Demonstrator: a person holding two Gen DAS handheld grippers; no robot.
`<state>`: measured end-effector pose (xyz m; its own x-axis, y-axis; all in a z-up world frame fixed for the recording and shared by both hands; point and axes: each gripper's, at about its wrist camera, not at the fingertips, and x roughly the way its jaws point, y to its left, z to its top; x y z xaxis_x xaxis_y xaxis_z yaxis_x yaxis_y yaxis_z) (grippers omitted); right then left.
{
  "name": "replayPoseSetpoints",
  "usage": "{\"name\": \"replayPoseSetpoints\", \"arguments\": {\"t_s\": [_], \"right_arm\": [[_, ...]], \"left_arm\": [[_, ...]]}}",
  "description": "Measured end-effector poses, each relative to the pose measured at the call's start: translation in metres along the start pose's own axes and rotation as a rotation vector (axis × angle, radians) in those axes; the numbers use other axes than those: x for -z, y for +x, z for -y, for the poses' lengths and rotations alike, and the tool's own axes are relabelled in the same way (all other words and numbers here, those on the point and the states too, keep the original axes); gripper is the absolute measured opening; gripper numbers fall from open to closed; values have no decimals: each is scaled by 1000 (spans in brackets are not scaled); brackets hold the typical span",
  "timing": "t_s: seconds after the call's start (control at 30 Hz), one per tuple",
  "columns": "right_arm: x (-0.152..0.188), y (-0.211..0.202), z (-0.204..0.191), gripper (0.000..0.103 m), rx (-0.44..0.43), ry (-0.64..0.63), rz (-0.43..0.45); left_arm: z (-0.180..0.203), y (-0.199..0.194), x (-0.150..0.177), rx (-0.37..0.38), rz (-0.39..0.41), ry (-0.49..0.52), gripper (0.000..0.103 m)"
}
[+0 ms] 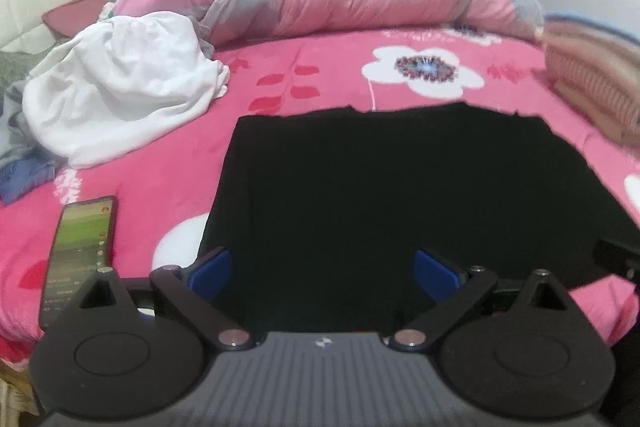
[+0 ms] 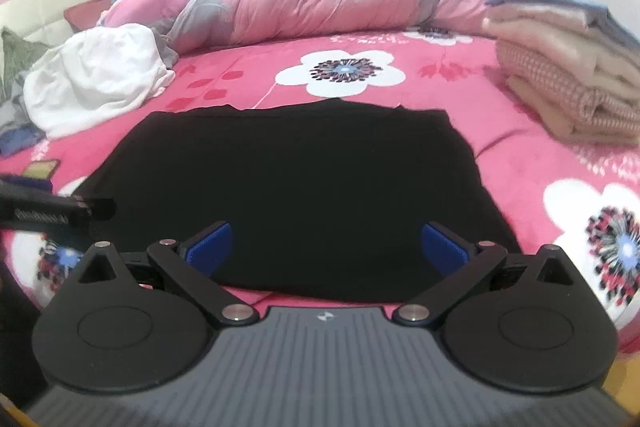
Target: Fold clothes
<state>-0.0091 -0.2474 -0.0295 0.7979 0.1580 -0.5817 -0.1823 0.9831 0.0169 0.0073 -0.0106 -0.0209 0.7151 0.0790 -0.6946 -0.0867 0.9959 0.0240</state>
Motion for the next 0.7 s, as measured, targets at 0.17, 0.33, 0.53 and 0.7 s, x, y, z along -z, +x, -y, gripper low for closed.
{"name": "replayPoseSetpoints", "arguments": {"t_s": [0.17, 0.33, 0.53, 0.7], "right_arm": [[-2, -6, 4, 102, -9, 8, 59], [-7, -5, 13, 102, -22, 42, 85], [-6, -4, 19, 102, -30, 94, 90], [-5, -2, 25, 102, -39, 154, 76]], "left_arm": [[-3, -2, -2, -33, 42, -13, 103], [-4, 0, -4, -43, 28, -8, 103], [-1, 3, -2, -9, 16, 7, 103], [0, 0, 0, 82, 33, -4, 103]]}}
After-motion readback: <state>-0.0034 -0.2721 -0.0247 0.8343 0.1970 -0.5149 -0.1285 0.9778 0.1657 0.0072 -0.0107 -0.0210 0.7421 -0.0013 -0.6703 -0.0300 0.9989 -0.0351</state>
